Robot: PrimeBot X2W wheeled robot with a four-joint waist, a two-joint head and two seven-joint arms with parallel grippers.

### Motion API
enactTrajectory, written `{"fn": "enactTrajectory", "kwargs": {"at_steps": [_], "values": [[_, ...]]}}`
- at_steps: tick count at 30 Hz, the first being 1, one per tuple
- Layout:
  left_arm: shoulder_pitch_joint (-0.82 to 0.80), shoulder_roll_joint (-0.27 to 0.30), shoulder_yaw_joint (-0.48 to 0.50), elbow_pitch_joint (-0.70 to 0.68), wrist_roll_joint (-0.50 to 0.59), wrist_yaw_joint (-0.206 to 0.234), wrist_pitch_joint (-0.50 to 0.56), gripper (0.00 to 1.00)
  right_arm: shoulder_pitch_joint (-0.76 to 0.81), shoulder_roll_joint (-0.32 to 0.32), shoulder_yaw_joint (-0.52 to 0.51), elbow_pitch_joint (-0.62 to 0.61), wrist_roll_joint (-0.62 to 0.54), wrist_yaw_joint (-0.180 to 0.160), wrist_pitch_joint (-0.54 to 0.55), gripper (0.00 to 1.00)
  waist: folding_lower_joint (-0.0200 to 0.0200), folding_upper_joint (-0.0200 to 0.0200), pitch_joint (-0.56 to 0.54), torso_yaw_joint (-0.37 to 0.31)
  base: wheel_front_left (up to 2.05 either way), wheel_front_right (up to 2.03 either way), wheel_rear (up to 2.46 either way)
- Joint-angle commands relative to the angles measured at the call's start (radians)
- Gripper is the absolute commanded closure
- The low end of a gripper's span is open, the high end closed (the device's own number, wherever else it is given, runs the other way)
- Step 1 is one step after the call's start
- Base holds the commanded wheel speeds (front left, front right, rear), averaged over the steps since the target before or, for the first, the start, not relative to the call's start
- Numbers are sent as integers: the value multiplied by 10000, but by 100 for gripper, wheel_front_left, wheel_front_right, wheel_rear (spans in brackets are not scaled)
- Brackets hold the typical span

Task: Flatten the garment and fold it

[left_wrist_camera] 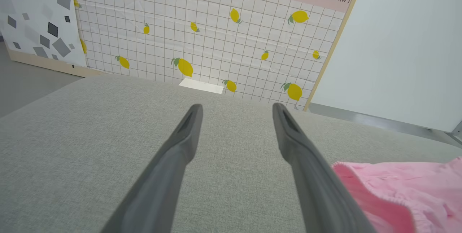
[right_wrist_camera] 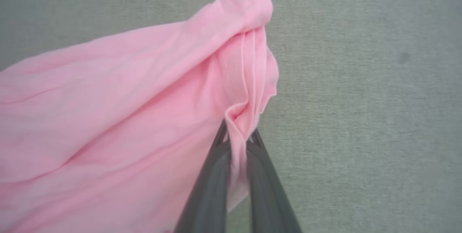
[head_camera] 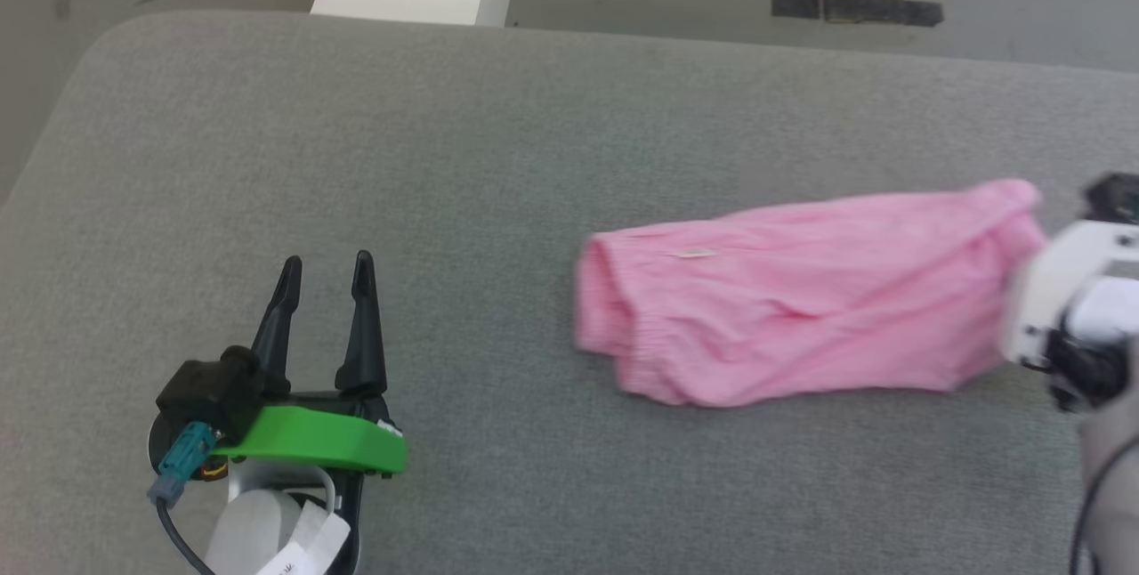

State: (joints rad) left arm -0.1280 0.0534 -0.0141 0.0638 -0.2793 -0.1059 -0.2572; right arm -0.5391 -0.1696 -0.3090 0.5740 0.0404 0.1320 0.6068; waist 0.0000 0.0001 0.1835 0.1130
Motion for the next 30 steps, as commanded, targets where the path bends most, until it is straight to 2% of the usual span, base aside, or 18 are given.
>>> {"fn": "enactTrajectory", "kwargs": {"at_steps": [1,5,9,13,18,21,24,26,30], "values": [[134,-31,-1,25,68,-65,-45,0,329,-136,-222,-347,-303,-13,-21,100,0,-1,-201,-199,0,0,0],[191,-31,-60,73,86,-92,-45,0,1020,-203,-553,-1544,-1078,-13,99,100,0,-1,-282,-292,0,0,0],[197,-31,-142,112,102,-117,-45,0,1598,-39,-64,-3013,-1445,-13,162,100,0,-1,-361,-295,0,0,0],[208,-31,-218,153,106,-139,-45,0,2142,98,1201,-4661,-1326,-13,391,100,0,-1,-448,-226,0,0,0],[235,-31,-271,180,101,-159,-45,0,2415,-243,3736,-6223,-980,-13,1073,100,0,-1,-487,-153,0,0,0],[206,-32,-302,209,83,-170,-45,0,2126,-430,5339,-6411,-570,-13,1442,100,0,-1,-449,-100,0,0,0],[110,-32,-437,266,51,-184,-45,0,1659,-557,6850,-6029,-151,-13,1789,100,0,-1,-374,62,0,0,0],[40,-32,-530,292,20,-191,-45,0,1364,-541,7641,-5626,147,-13,1873,100,0,-1,-315,186,0,0,0],[-42,-32,-614,313,-20,-202,-45,0,916,-448,8604,-4640,617,-13,1818,100,0,-1,-199,395,0,0,0]]}}
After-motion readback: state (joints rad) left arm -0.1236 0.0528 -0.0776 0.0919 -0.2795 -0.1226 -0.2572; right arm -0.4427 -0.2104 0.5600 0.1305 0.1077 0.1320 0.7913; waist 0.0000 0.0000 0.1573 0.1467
